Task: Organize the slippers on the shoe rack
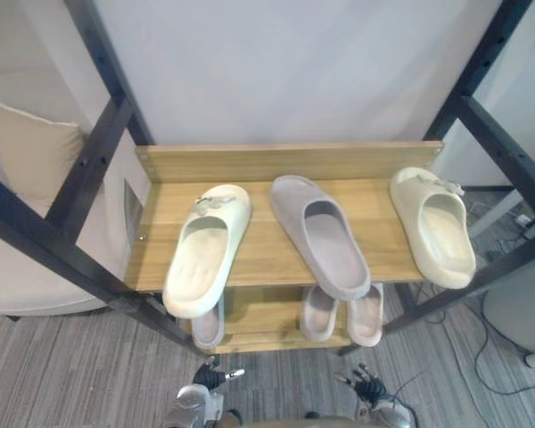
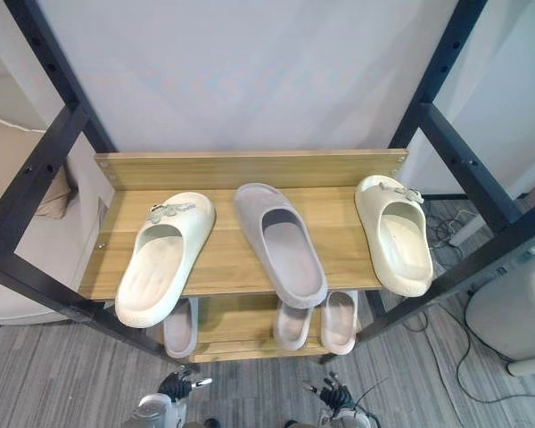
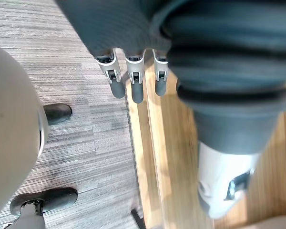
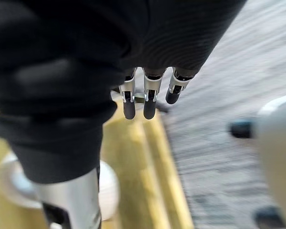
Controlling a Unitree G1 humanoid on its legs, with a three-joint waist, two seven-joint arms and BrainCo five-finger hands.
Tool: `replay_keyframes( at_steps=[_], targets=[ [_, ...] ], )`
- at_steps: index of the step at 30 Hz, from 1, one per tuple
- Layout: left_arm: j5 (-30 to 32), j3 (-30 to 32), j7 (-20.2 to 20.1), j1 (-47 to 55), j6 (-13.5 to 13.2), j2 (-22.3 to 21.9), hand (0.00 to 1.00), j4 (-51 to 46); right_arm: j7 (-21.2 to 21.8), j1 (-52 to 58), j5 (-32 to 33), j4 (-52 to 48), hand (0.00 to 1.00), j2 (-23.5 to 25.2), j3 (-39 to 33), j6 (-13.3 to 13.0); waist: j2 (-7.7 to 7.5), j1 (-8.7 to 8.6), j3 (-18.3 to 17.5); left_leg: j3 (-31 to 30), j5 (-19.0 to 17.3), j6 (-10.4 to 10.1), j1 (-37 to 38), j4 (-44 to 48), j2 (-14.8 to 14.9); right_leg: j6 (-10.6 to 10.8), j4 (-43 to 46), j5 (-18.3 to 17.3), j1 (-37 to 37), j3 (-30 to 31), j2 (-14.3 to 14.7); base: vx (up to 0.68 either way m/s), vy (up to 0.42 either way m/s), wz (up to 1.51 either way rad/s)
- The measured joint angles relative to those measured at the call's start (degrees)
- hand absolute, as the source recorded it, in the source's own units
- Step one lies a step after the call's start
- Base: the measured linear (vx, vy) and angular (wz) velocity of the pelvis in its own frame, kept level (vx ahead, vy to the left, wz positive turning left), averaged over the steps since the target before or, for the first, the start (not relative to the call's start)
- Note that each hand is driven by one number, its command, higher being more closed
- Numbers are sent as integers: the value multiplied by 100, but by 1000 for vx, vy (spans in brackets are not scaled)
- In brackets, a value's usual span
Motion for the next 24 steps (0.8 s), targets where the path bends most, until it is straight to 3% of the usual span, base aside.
replay_keyframes(
  at_steps=[2,8,12,24],
  targets=[
    [0,-34,3,16,0,-1,0,-5,-12,363,-146,-928,0,-15,-11,-20,-28,-24,-27,109,20,29,3,2,-11,35,2,41,-72,116,-17,-94,8,-24],
    [46,-211,16,43,-1,-1,0,-8,-3,975,-321,-2175,0,11,-67,-34,-41,-110,-76,137,165,29,10,-135,-82,107,-26,13,-203,259,-66,-134,-17,-14],
    [76,-411,6,111,-3,7,0,-11,63,1519,-526,-3644,0,205,-365,-47,19,-285,-138,171,345,-59,122,-503,-73,120,18,4,-357,392,-10,-136,-36,-11],
    [283,-695,-47,215,-71,-4,0,0,132,1459,-814,-5954,0,104,-734,-391,116,-364,-289,220,410,-22,173,-585,-67,118,125,91,-466,600,56,16,-13,-9]
  ],
)
